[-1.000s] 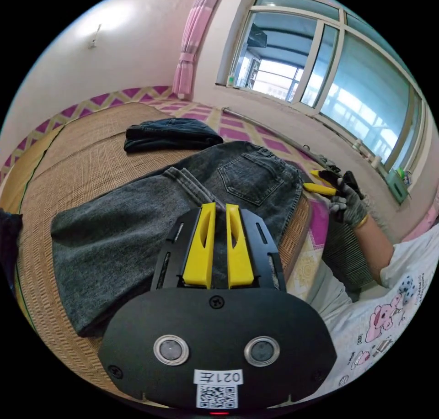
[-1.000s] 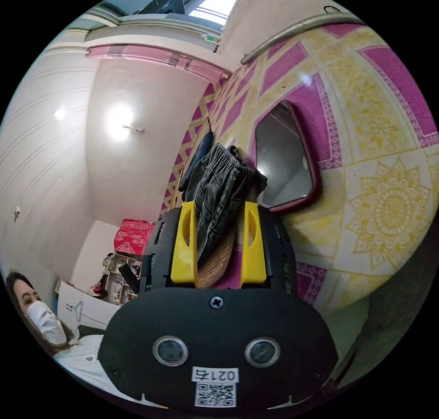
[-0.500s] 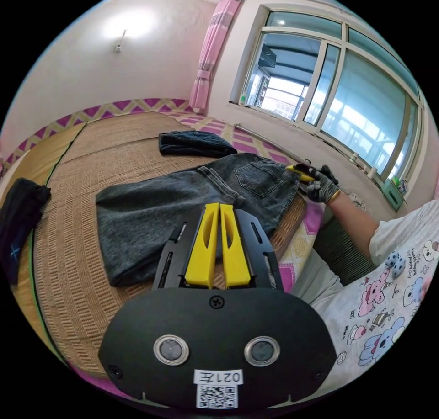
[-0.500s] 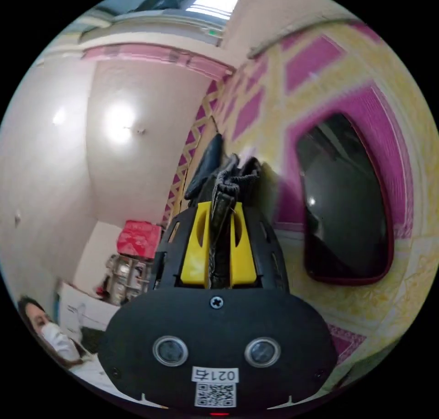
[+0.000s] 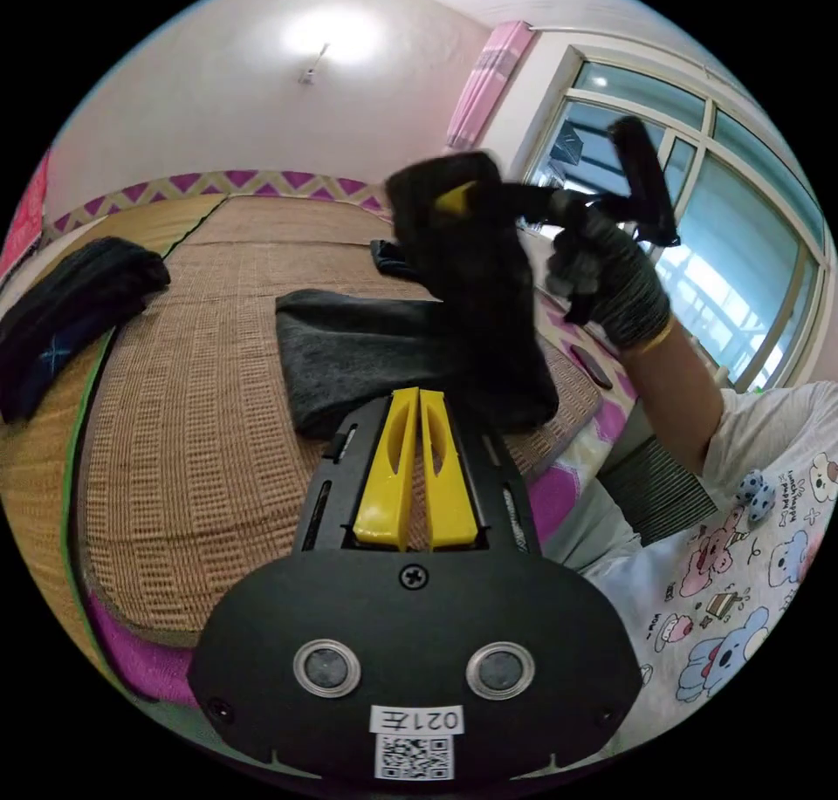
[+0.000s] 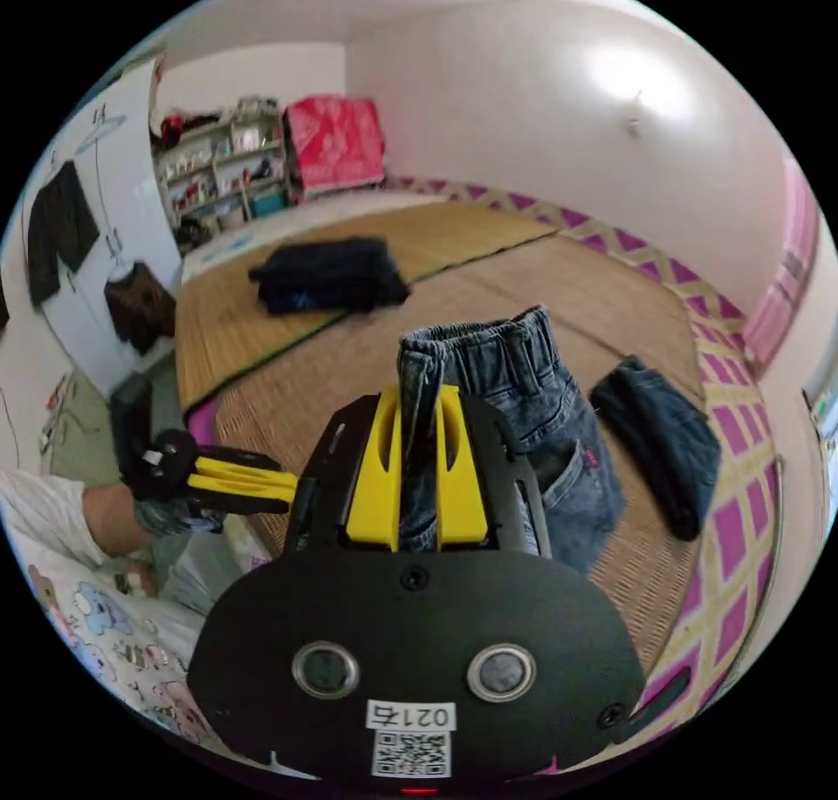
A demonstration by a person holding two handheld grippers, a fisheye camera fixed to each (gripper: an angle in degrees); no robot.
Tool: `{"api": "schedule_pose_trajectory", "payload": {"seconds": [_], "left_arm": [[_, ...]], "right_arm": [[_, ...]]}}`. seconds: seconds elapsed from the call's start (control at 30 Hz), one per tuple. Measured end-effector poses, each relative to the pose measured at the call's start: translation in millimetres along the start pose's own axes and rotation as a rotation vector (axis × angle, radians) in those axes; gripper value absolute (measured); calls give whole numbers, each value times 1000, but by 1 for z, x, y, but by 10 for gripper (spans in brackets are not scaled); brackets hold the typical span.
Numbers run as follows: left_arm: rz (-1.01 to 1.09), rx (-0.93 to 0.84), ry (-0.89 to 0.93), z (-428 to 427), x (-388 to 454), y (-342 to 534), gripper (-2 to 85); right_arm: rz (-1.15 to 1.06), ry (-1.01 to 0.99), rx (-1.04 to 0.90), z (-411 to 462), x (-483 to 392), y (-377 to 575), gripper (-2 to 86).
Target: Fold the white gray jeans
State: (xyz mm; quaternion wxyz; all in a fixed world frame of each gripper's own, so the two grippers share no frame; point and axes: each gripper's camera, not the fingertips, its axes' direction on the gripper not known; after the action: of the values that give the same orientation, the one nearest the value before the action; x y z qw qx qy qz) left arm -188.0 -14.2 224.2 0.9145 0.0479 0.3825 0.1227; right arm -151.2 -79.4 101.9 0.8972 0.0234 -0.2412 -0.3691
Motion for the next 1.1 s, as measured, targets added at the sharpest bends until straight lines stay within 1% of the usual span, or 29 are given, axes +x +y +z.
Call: {"api": "schedule_pose_trajectory", "payload": {"seconds": [0.03, 0.07, 0.2, 0.27, 0.33, 0.37, 0.4, 0.47, 0.53, 0.57, 0.6, 0.67, 0.73, 0.77, 0.8, 0.83, 0.87, 0.9, 0.93, 1.07, 1.1], "left_arm": [[-8, -1, -4, -3, -5, 3, -10], [-20, -1, -14, -11, -13, 9, -10], [-72, 35, -55, -39, -44, 23, -10], [-102, 68, -52, -45, -56, 21, -9], [-121, 95, -53, -46, -65, 13, -9], [-128, 111, -43, -44, -70, 6, -9], [-134, 121, -35, -42, -74, -1, -9], [-132, 129, -16, -39, -77, -14, -8], [-118, 126, 3, -33, -79, -27, -6], [-97, 113, 7, -27, -79, -39, -3], [-69, 99, 3, -20, -78, -51, 2], [-22, 61, -25, -4, -76, -72, 14], [21, 5, -83, 16, -78, -89, 29], [30, -81, -101, 35, -84, -96, 36], [27, -194, -107, 55, -92, -98, 39], [26, -243, -120, 64, -96, -97, 39], [40, -255, -138, 71, -101, -90, 38], [35, -215, -137, 68, -105, -85, 32], [31, -207, -138, 68, -107, -83, 29], [40, -145, -179, 66, -113, -85, 4], [4, -66, -187, 57, -119, -86, -1]], "right_arm": [[-29, 0, -95, 41, -16, 1, 61], [-38, -2, -100, 52, -22, 4, 60], [-51, 128, 42, 35, -48, 3, 60], [-65, 161, 63, 38, -57, -1, 60], [-100, 144, -59, 78, -62, -5, 63], [-94, 128, -69, 85, -61, -3, 63], [-64, 103, -20, 81, -55, 2, 65], [-10, -15, -18, 66, -40, 5, 70], [38, -280, -18, 38, -8, 21, 82], [57, -310, -10, 31, 1, 28, 84], [91, -309, 6, 16, 18, 42, 89], [139, -235, 25, -5, 44, 69, 90], [201, -118, 5, -25, 73, 106, 87], [211, -103, -11, -28, 78, 115, 86], [221, -97, -59, -28, 86, 133, 83], [230, -105, -137, -22, 91, 151, 81], [232, -110, -178, -17, 93, 160, 79], [234, -128, -208, -8, 96, 178, 75], [242, -134, -110, -13, 100, 196, 68], [300, -207, -94, -25, 129, 211, 60], [348, -222, -30, -37, 146, 216, 66]]}}
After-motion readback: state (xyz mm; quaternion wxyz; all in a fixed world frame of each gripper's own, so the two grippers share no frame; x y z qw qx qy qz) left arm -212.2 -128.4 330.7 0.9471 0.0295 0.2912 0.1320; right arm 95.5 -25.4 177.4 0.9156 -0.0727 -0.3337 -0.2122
